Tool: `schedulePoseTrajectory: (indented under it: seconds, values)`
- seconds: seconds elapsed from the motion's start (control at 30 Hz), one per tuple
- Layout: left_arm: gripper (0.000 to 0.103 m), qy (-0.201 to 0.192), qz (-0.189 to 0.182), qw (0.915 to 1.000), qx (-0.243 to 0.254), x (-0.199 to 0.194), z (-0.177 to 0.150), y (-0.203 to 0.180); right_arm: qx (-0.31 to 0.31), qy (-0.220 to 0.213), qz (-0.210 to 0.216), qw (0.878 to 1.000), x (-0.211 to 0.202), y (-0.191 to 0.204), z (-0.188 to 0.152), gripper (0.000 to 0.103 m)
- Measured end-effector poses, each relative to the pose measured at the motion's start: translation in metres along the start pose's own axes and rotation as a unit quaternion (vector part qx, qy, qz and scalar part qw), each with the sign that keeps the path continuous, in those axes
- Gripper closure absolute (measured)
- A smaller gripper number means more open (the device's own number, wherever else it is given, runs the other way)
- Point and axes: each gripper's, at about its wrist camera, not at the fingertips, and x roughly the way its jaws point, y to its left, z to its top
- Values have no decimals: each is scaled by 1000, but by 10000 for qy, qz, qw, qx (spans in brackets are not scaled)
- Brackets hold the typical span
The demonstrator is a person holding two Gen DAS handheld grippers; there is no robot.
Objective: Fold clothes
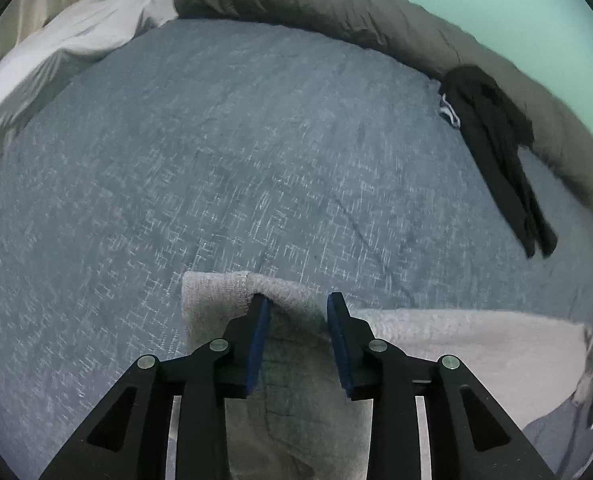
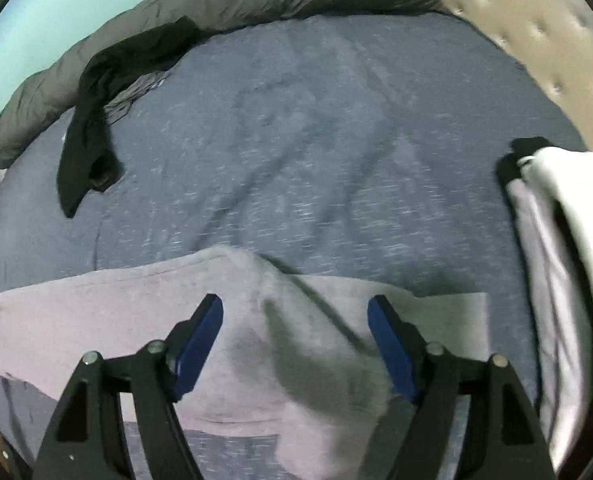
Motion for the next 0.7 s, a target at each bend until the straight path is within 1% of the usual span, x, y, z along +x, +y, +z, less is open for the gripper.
schedulePoseTrajectory:
  seconds: [0.03, 0.07, 0.1, 0.17, 0.27, 0.4, 0.5, 0.6, 0.7]
  values:
    - [70, -36, 49, 9999, 112, -2, -1, -4, 120, -149, 110, 9998, -5, -5, -3, 27]
    - [67, -70, 70, 9998, 181, -5, -3, -6, 138, -209, 143, 9996, -7, -6, -9, 27]
    - [61, -93, 88, 9997, 213, -7, -4, -6, 154, -268, 175, 9994, -9, -8, -15, 27]
    - [57, -140, 123, 9994, 276, -11, -7, -6, 186, -385, 238, 9988, -12, -10, -27, 27]
    - [56, -212, 176, 9990, 355, -17, -12, -6, 165, -494, 317, 9981, -14, -5, -47, 27]
    - [55, -308, 318, 9984, 344, -29, -21, 6, 373, -551, 418, 9969, -15, -10, -73, 27]
    - [55, -458, 409, 9975, 357, -42, -29, 13, 483, -705, 506, 9951, -23, -13, -91, 27]
    - [55, -551, 281, 9973, 392, -54, -41, 10, 543, -837, 563, 9934, -30, -16, -106, 27]
    - [55, -659, 39, 9961, 587, -63, -59, -12, 607, -953, 577, 9919, -37, -21, -121, 27]
